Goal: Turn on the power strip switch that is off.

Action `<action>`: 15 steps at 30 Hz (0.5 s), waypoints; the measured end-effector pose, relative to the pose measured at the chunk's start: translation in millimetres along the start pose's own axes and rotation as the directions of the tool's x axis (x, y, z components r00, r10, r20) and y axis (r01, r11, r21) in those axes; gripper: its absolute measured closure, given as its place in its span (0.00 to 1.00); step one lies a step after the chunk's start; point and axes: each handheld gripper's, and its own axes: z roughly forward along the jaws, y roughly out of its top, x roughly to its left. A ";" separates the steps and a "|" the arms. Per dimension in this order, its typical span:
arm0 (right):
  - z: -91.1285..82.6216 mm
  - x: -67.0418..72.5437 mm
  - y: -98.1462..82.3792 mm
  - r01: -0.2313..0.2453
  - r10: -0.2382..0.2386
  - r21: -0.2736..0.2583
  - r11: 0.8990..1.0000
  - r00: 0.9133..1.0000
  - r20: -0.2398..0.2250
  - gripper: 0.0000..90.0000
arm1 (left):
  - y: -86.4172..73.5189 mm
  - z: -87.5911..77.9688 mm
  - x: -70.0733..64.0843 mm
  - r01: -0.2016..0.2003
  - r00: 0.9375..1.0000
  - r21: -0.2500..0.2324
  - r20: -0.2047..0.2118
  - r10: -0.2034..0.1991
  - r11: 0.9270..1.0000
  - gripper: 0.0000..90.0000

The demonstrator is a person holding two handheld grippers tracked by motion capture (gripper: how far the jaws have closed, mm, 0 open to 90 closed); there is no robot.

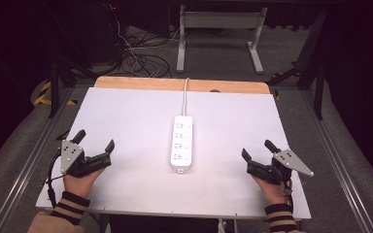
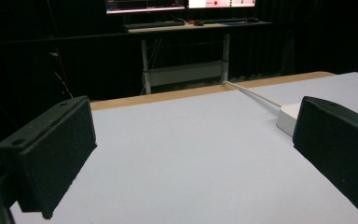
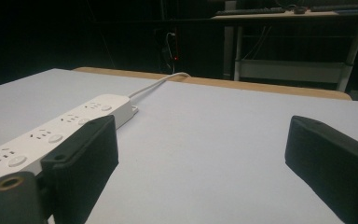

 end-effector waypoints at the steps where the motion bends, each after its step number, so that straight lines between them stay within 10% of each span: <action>1: -0.2 0.2 0.2 0.003 -0.003 -0.002 1.000 1.000 0.003 0.11 | 0.1 -0.3 0.2 -0.003 1.000 0.000 -0.002 0.003 1.000 0.00; 15: -2.7 -1.2 3.8 0.003 -0.003 -0.021 1.000 1.000 0.024 0.09 | -0.5 0.3 -1.1 -0.001 1.000 0.000 -0.009 0.001 1.000 0.00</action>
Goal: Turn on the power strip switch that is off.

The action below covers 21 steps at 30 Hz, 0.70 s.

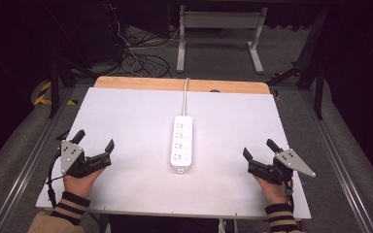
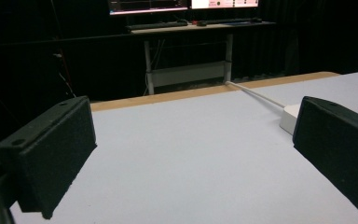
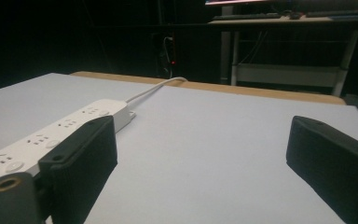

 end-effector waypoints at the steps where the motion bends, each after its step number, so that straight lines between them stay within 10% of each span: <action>1: -1.8 -2.3 5.1 -0.005 0.005 -0.016 1.000 1.000 0.004 0.09 | -0.1 0.1 -0.2 0.000 1.000 0.000 0.001 0.000 1.000 0.00; 9: -12.1 0.2 36.5 0.022 -0.022 -0.060 0.998 1.000 -0.001 0.13 | 0.2 -1.6 0.9 -0.006 1.000 0.000 0.002 0.006 1.000 0.00; 17: -14.5 10.5 103.4 0.085 -0.087 -0.063 0.994 0.996 -0.026 0.39 | 0.7 -0.6 0.6 0.001 1.000 -0.001 0.001 -0.001 1.000 0.00; 18: -10.2 13.2 119.4 0.085 -0.088 -0.052 0.995 0.994 -0.063 0.70 | 0.7 -0.5 0.2 0.000 1.000 -0.002 -0.003 0.000 1.000 0.00; 19: -10.2 13.2 119.4 0.085 -0.088 -0.052 0.995 0.994 -0.063 0.70 | 0.7 -0.4 0.1 0.000 1.000 0.000 -0.002 0.000 1.000 0.00; 21: -5.1 18.2 131.7 0.102 -0.106 -0.047 0.994 0.990 -0.098 1.00 | 0.8 -0.2 0.5 -0.004 1.000 0.000 -0.005 0.004 1.000 0.00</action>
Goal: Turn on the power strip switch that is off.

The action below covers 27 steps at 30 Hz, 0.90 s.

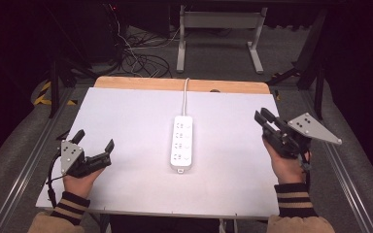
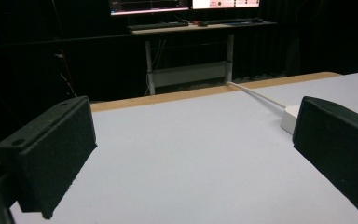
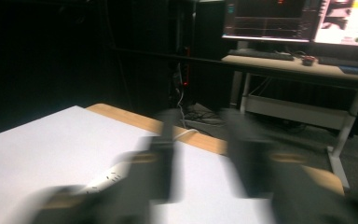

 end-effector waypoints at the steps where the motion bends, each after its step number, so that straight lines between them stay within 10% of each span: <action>1: 3.2 0.9 3.3 -0.014 0.013 -0.013 1.000 1.000 -0.027 1.00 | 0.0 0.1 0.1 0.002 1.000 0.000 0.000 -0.002 1.000 0.00; 8: 42.4 13.6 -2.1 -0.036 0.040 0.079 0.996 0.998 -0.049 1.00 | -0.3 -0.4 1.5 0.006 1.000 0.004 -0.001 -0.006 1.000 0.00; 14: 76.3 45.3 8.5 0.038 -0.008 0.188 0.981 0.988 -0.155 1.00 | -0.1 -0.4 1.5 0.008 1.000 0.004 -0.002 -0.008 1.000 0.00; 20: 119.5 81.8 41.2 0.125 -0.067 0.281 0.952 0.976 -0.207 1.00 | 0.7 -1.7 1.9 0.006 1.000 -0.001 0.000 -0.006 1.000 0.00; 26: 179.4 109.4 62.6 0.209 -0.122 0.426 0.880 0.967 -0.223 1.00 | 0.7 -2.1 2.3 0.003 1.000 -0.002 0.004 -0.003 1.000 0.00; 27: 179.4 109.4 62.6 0.209 -0.122 0.426 0.880 0.967 -0.223 1.00 | 0.8 -2.4 2.7 -0.002 1.000 -0.004 0.006 0.002 1.000 0.00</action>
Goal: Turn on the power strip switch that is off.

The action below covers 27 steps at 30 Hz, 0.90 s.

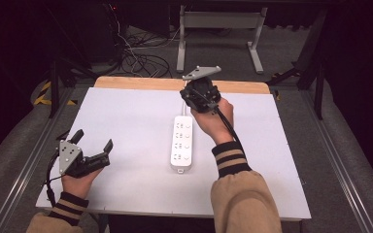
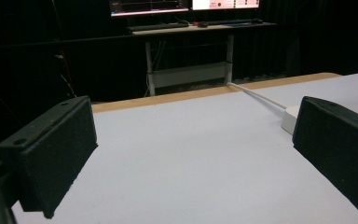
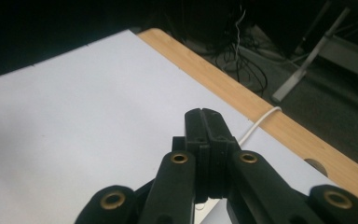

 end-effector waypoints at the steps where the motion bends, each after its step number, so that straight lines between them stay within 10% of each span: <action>1: 17.5 -3.1 -1.6 -0.016 0.015 0.048 0.999 1.000 0.007 1.00 | 0.0 -0.5 0.1 -0.001 1.000 -0.001 -0.003 0.001 1.000 0.00; 14: 120.3 -15.6 -78.8 -0.088 0.088 0.319 0.944 0.996 0.014 1.00 | 0.5 -1.3 2.0 0.005 1.000 -0.004 -0.004 -0.005 1.000 0.00; 23: 129.6 -10.7 -90.1 -0.067 0.057 0.372 0.926 0.998 0.037 1.00 | 0.9 -1.1 1.4 0.007 1.000 -0.004 0.000 -0.007 1.000 0.00; 27: 128.1 -11.2 -94.3 -0.086 0.077 0.349 0.933 0.996 0.040 1.00 | 1.0 -0.7 1.7 0.004 1.000 -0.003 -0.002 -0.004 1.000 0.00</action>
